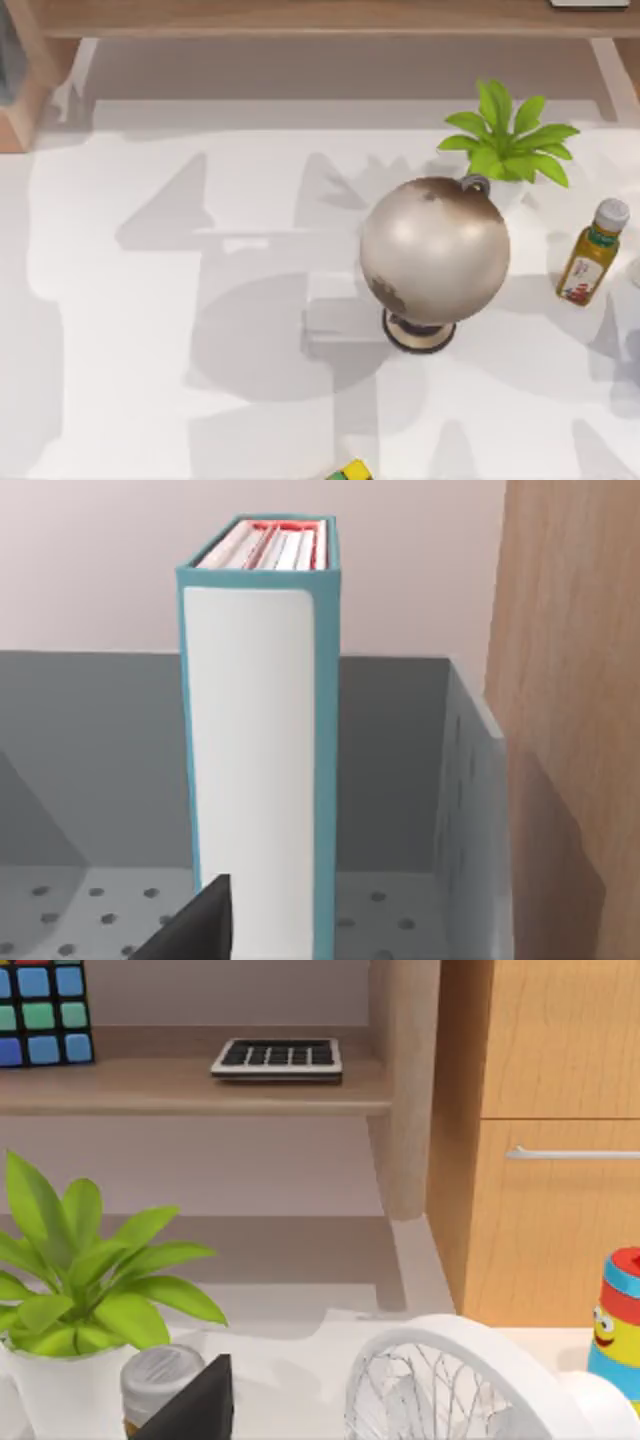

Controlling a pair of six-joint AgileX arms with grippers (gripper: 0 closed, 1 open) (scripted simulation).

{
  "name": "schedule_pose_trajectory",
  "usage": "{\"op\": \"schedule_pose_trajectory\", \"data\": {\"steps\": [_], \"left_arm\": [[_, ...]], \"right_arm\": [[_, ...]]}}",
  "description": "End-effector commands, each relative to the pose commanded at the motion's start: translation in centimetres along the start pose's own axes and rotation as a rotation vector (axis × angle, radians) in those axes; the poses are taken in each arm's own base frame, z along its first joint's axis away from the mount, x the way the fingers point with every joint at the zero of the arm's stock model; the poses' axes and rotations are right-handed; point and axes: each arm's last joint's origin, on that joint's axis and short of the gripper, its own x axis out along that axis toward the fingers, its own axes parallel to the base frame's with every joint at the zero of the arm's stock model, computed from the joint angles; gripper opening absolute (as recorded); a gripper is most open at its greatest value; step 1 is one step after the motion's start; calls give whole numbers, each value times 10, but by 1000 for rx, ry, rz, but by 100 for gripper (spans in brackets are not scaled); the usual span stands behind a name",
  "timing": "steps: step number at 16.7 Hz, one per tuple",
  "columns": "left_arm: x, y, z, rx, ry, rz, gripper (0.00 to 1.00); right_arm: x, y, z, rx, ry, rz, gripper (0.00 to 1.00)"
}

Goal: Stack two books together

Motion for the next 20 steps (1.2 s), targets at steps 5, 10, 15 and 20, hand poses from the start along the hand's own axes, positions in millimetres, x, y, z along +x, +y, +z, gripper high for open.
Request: {"op": "schedule_pose_trajectory", "data": {"steps": [5,10,15,20], "left_arm": [[66,39,-42,-3,13,-5,100],[79,48,-53,-2,10,-10,100],[81,44,-50,-3,13,-11,100],[96,46,-40,-2,9,2,100]], "right_arm": [[0,0,0,0,0,0,100],[0,0,0,0,0,0,100],[0,0,0,0,0,0,100],[0,0,0,0,0,0,100]]}}
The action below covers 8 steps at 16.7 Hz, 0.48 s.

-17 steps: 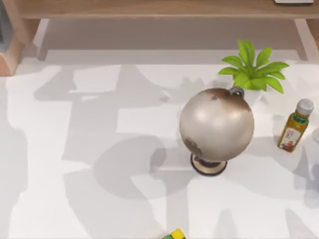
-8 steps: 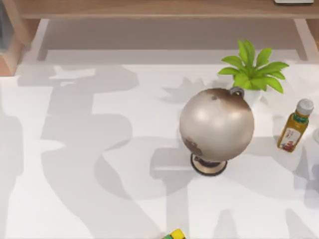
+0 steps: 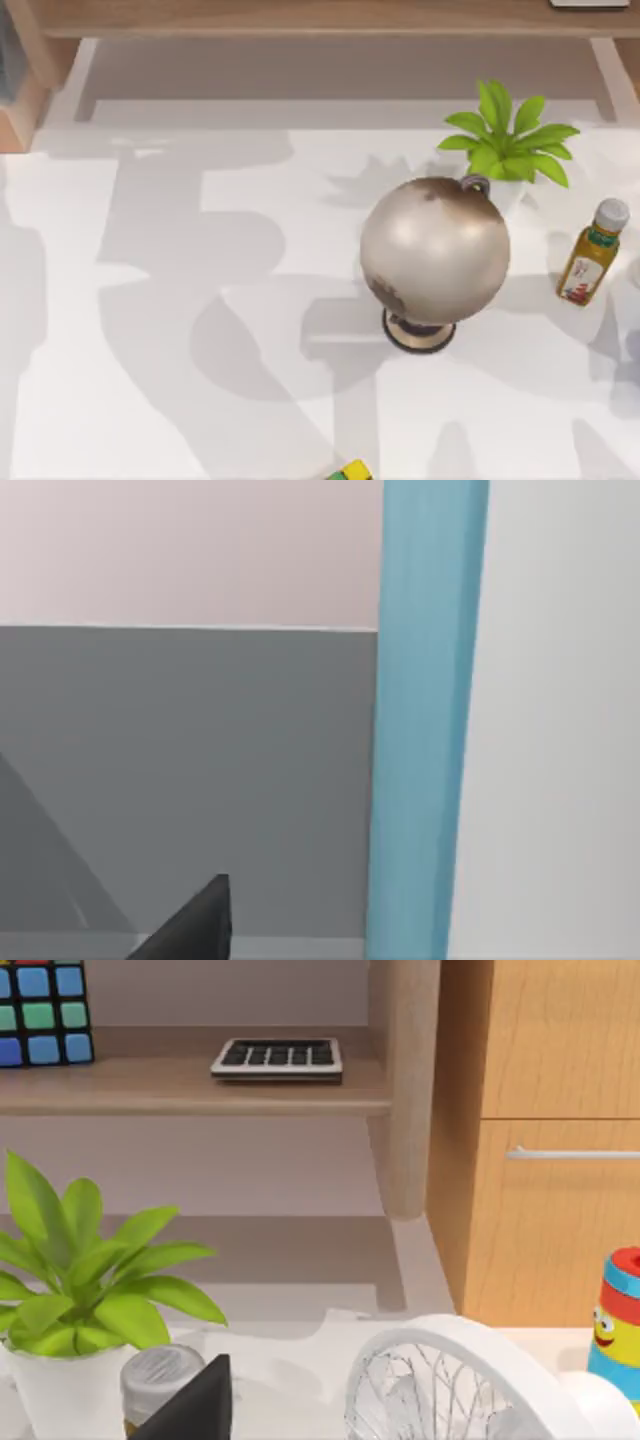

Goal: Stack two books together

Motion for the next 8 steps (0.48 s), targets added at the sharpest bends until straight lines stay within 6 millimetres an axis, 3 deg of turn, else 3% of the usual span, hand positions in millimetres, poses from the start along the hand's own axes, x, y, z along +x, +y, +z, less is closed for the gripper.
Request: {"op": "schedule_pose_trajectory", "data": {"steps": [4,8], "left_arm": [[13,1,-12,0,1,-10,100],[13,1,-12,0,1,-11,100]], "right_arm": [[0,0,0,0,0,0,100],[0,0,0,0,0,0,100]]}}
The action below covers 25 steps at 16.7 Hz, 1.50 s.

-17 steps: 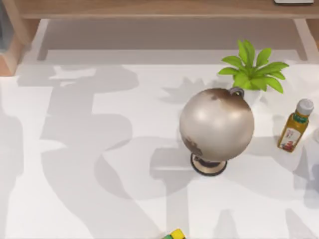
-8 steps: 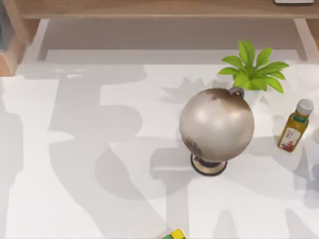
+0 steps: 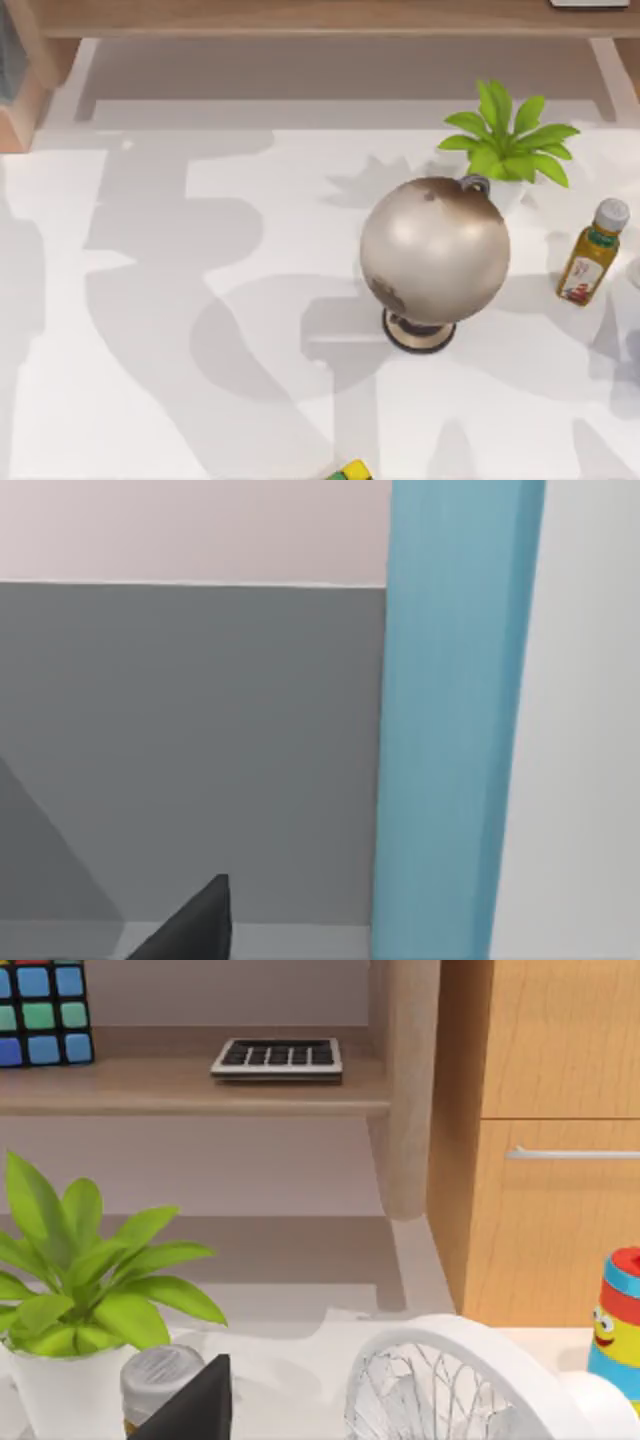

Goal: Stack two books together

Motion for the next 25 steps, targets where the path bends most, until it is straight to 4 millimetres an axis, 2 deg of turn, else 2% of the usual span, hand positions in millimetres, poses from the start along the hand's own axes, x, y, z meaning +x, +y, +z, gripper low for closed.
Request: {"op": "schedule_pose_trajectory", "data": {"steps": [13,21,25], "left_arm": [[0,0,0,0,0,0,2],[0,0,0,0,0,0,0],[-6,9,8,14,-22,37,0]], "right_arm": [[0,0,0,0,0,0,100],[0,0,0,0,0,0,100],[0,0,0,0,0,0,100]]}}
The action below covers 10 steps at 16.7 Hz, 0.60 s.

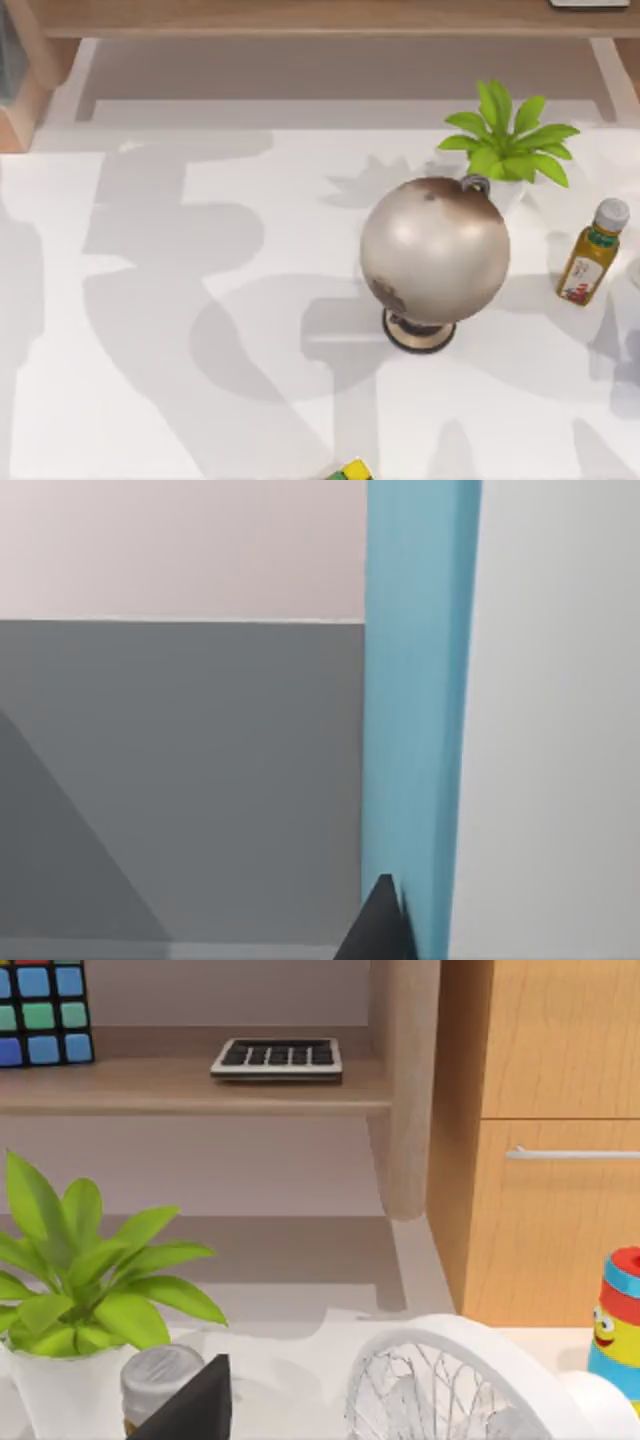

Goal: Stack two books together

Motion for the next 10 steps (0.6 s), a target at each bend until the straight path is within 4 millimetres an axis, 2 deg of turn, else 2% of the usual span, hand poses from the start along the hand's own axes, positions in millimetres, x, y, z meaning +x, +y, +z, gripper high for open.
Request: {"op": "schedule_pose_trajectory", "data": {"steps": [3,6,10], "left_arm": [[-9,4,11,9,0,3,0],[-5,-8,4,-9,20,-33,0],[-5,-6,4,-8,16,-31,0]], "right_arm": [[0,0,0,0,0,0,100],[0,0,0,0,0,0,100],[0,0,0,0,0,0,100]]}}
